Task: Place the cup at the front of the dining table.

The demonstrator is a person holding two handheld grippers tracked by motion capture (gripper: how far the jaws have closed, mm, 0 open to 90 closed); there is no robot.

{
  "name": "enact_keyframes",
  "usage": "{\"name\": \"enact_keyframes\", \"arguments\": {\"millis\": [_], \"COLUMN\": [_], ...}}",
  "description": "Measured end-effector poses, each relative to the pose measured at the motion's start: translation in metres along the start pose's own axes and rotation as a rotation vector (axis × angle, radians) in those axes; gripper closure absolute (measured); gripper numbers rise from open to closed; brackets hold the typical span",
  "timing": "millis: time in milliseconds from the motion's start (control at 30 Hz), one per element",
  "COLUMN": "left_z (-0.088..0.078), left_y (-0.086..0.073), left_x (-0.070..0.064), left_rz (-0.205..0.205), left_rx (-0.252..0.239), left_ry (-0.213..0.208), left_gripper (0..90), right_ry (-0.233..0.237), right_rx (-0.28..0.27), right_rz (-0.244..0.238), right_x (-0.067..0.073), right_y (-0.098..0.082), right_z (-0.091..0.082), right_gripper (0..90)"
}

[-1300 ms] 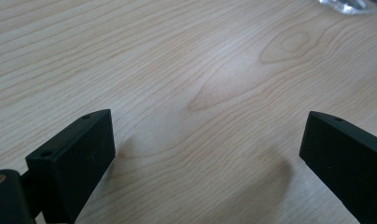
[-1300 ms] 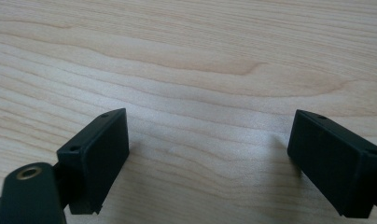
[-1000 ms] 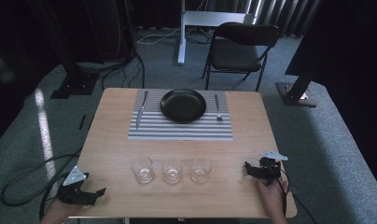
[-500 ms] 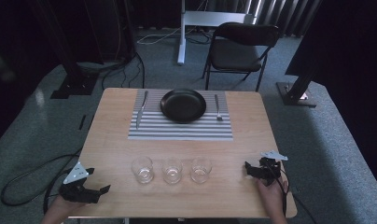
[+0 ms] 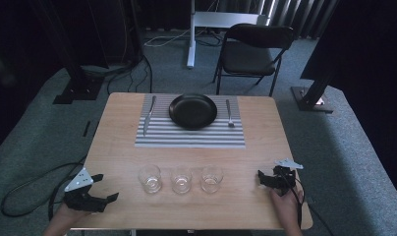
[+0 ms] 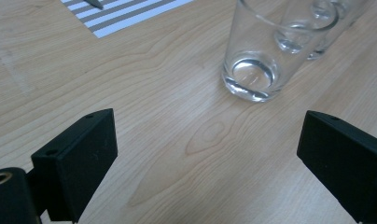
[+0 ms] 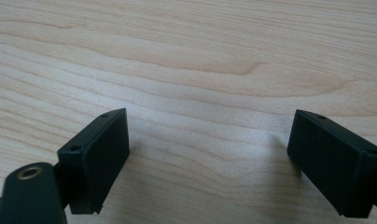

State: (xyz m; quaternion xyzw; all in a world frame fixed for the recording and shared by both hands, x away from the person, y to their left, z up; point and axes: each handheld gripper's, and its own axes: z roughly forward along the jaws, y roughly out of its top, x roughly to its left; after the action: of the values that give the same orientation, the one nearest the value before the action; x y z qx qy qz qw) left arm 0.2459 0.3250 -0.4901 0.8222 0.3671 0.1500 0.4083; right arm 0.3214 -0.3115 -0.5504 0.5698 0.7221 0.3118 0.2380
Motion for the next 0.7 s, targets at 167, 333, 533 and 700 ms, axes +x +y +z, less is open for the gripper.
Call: {"name": "enact_keyframes", "arguments": {"millis": [167, 333, 533, 700], "left_z": [0.001, 0.001, 0.001, 0.005], "left_y": [0.008, 0.015, 0.03, 0.039], "left_x": [-0.005, -0.007, -0.012, -0.015], "left_rz": [0.034, 0.049, 0.078, 0.098], "left_rx": [0.02, 0.022, 0.002, 0.005], "left_ry": [0.008, -0.012, -0.044, -0.051], "left_gripper": [5.3, 5.3, 5.4, 5.4], "right_ry": [0.0, 0.0, 0.0, 0.0], "right_rx": [0.0, 0.0, 0.0, 0.0], "right_rz": [0.0, 0.0, 0.0, 0.0], "right_x": [0.0, 0.0, 0.0, 0.0], "right_y": [0.0, 0.0, 0.0, 0.0], "right_z": [0.0, 0.0, 0.0, 0.0], "right_gripper": [12.2, 12.2, 12.2, 12.2]}}
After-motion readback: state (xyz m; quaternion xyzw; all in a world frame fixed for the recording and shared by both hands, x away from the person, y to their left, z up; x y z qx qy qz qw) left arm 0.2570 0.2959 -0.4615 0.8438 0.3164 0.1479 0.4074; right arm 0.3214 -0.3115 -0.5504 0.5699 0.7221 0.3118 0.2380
